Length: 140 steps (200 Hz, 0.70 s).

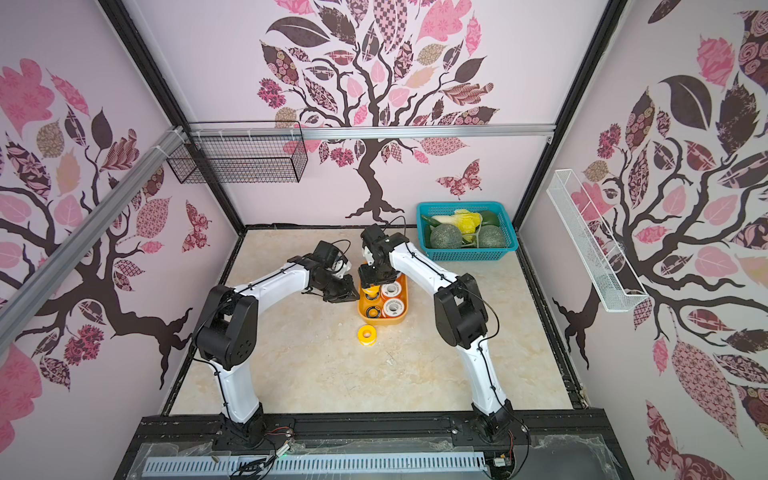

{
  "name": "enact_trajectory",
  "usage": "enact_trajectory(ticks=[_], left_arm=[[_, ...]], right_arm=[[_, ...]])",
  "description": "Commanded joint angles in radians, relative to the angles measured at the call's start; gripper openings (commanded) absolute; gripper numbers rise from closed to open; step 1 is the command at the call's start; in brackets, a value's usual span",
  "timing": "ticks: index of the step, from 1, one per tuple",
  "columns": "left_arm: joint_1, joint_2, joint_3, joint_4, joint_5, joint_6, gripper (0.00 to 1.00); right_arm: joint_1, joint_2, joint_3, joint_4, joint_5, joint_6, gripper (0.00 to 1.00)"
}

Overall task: Put the sealing tape into the storage box
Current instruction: Place the sealing tape in the storage box.

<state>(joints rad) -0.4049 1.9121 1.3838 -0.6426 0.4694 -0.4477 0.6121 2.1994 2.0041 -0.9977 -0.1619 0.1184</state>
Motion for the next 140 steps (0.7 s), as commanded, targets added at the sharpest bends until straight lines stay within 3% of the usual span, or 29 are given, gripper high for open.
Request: enact_trajectory(ticks=[1,140], left_arm=[[-0.002,0.022,0.016,-0.014,-0.004,0.009,0.19],[-0.002,0.027,0.023,-0.021,-0.001,0.013,0.2]], right_arm=[[0.008,0.05,0.04,-0.012,0.022,-0.006,0.63],[0.02,0.078,0.068,-0.033,0.053,-0.013,0.64]])
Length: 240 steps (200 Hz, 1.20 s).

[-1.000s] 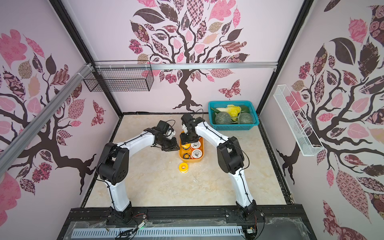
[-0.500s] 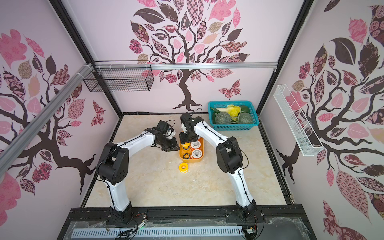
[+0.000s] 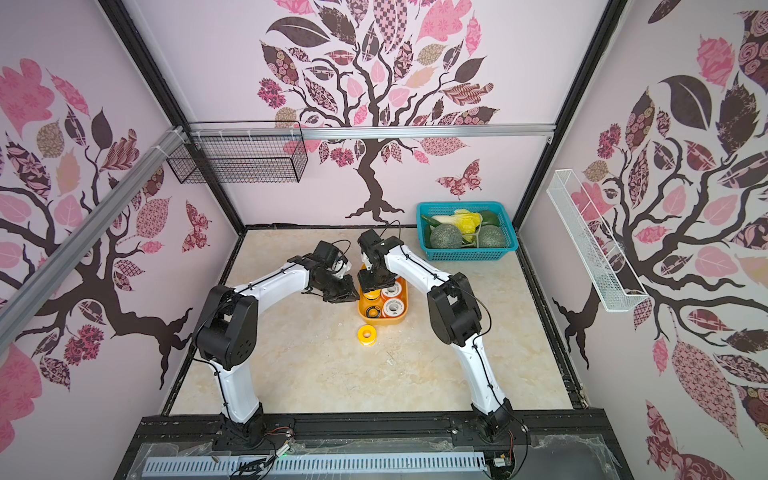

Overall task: Put the sealing tape into the storage box
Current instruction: Place the sealing tape in the storage box.

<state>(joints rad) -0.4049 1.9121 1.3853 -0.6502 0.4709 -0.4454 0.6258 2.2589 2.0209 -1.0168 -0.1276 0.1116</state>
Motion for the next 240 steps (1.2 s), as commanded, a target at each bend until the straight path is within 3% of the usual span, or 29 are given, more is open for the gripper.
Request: enact_trajectory(ticks=[1,174,240], left_arm=[[-0.002,0.027,0.021,-0.014,-0.003,0.01,0.2],[-0.002,0.027,0.026,-0.017,0.003,0.011,0.2],[-0.002,0.026,0.025,-0.017,0.003,0.011,0.2]], right_arm=[[0.006,0.019,0.052,-0.014,0.019,-0.007,0.64],[0.011,0.032,0.08,-0.034,0.028,-0.01,0.69],[0.01,-0.037,0.058,0.0,0.039,-0.01,0.69]])
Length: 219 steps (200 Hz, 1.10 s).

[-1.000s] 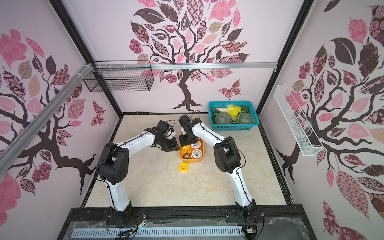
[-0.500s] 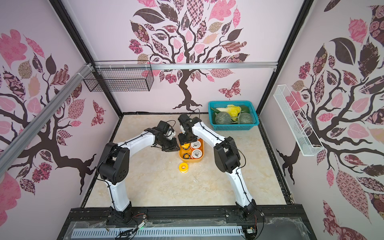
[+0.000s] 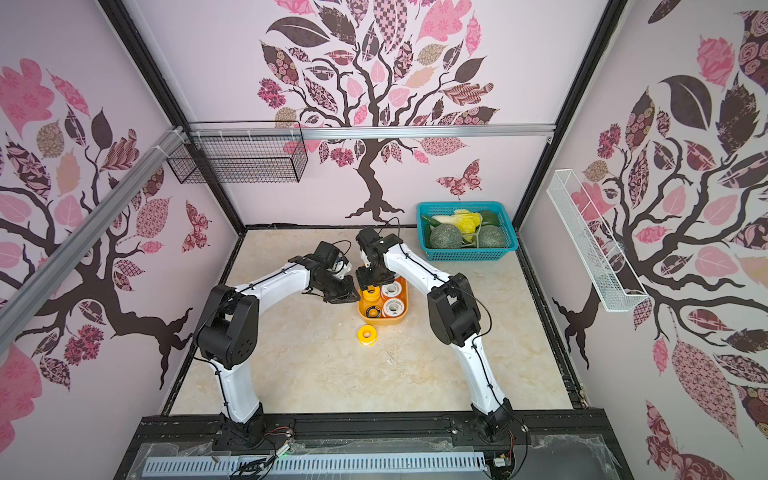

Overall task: Put the sealing tape into the storage box
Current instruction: Place the sealing tape in the storage box.

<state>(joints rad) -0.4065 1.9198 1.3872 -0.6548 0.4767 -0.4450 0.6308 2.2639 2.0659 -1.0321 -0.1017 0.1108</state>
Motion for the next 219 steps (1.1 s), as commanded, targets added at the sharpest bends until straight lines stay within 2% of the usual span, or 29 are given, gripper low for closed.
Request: enact_trajectory(ticks=[1,47,68,111,170,219], left_arm=[[0.0,0.019,0.024,-0.012,-0.003,0.011,0.2],[0.0,-0.006,0.017,-0.006,-0.012,0.013,0.28],[0.0,-0.023,0.012,-0.001,-0.019,0.016,0.47],[0.0,-0.078,-0.007,0.009,-0.046,0.038,0.63],[0.001,-0.162,-0.003,-0.054,-0.144,0.112,0.67],[-0.003,-0.26,-0.11,-0.016,-0.167,0.08,0.67]], right_arm=[[0.004,-0.044,0.012,0.018,0.013,-0.009,0.69],[-0.007,-0.185,-0.09,0.109,-0.01,0.001,0.69],[-0.038,-0.244,-0.146,0.142,-0.055,0.022,0.68],[-0.14,-0.369,-0.327,0.227,-0.16,0.066,0.68],[-0.271,-0.5,-0.586,0.31,-0.236,0.096,0.65],[-0.348,-0.59,-0.742,0.382,-0.275,0.115,0.63]])
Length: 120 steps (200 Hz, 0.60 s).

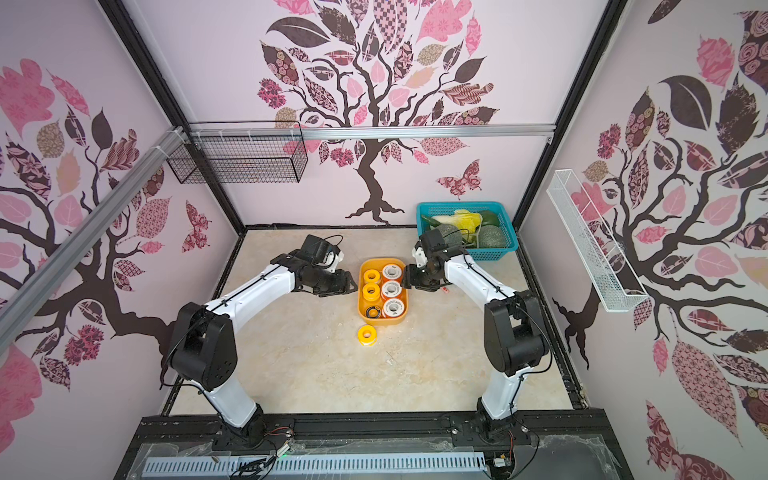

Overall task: Put the sealing tape into the storage box
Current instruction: Place the sealing tape in the storage box, then pick up the sealing tape at the center of the board.

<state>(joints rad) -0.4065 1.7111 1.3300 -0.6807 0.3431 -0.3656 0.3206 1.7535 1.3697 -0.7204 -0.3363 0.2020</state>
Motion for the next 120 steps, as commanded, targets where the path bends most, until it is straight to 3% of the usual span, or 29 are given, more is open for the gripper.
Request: enact_trajectory(ticks=[1,47,79,120], left_arm=[[-0.004,-0.053,-0.056,0.01,-0.034,0.0,0.67],[-0.07,-0.143,-0.117,-0.028,-0.133,0.028,0.67],[-0.197,-0.203,-0.163,-0.038,-0.291,0.051,0.69],[-0.345,-0.218,-0.215,-0.001,-0.401,0.058,0.76]], right_arm=[[-0.04,-0.081,-0.049,0.072,-0.043,0.025,0.63],[-0.074,-0.145,-0.16,0.156,-0.1,0.064,0.63],[-0.079,-0.148,-0.193,0.179,-0.134,0.08,0.63],[-0.08,-0.149,-0.212,0.19,-0.148,0.091,0.63]])
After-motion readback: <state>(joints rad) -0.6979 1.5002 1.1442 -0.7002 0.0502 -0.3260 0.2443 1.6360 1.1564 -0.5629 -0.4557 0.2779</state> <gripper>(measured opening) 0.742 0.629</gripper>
